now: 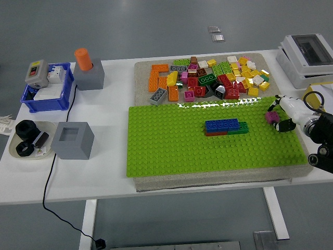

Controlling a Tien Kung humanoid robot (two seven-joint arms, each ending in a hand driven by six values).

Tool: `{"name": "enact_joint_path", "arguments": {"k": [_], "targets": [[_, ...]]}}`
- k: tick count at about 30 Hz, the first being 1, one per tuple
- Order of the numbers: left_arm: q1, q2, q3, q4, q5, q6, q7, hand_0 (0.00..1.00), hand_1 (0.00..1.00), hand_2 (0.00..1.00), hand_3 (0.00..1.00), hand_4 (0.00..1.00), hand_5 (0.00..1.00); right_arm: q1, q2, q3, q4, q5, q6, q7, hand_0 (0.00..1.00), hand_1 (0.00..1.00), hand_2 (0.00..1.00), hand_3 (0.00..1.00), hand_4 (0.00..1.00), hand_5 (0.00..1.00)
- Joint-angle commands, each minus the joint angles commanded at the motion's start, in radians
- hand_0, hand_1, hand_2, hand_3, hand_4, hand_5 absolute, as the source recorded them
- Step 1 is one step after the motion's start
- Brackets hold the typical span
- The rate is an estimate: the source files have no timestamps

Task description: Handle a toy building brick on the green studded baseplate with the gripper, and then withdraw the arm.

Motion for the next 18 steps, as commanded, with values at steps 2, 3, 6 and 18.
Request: {"name": "enact_joint_path", "arguments": {"k": [2,3,6,18], "targets": [[0.000,0.000,0.001,0.000,-0.002,0.000,-0.001,0.849,0.892,0.843,0.619,0.902,0.426,0.000,0.001,0.001,-0.001,0.000,0.001,0.000,0.998,0.974,0.977,0.651,0.511,0.002],[0.000,0.000,0.002,0.000,-0.003,0.000,-0.001,0.849,0.892,0.843,0.619,0.902,0.426,0.000,0.001,0.001,-0.001,0.001,0.002,-0.001,0.998,0.974,0.977,0.651,0.511,0.002],[0.000,0.000,0.003,0.001,-0.007,0.000,-0.002,0.850,0.892,0.842,0.619,0.902,0.426,0.000,0.002,0.003,-0.003,0.002,0.005,-0.002,0.998,0.973,0.969,0.630,0.501,0.002],[0.000,-0.001,0.009,0.001,-0.016,0.000,-0.007,0.850,0.892,0.843,0.618,0.902,0.428,0.000,0.003,0.006,-0.002,0.003,0.010,-0.009,0.998,0.975,0.968,0.535,0.593,0.002]]}}
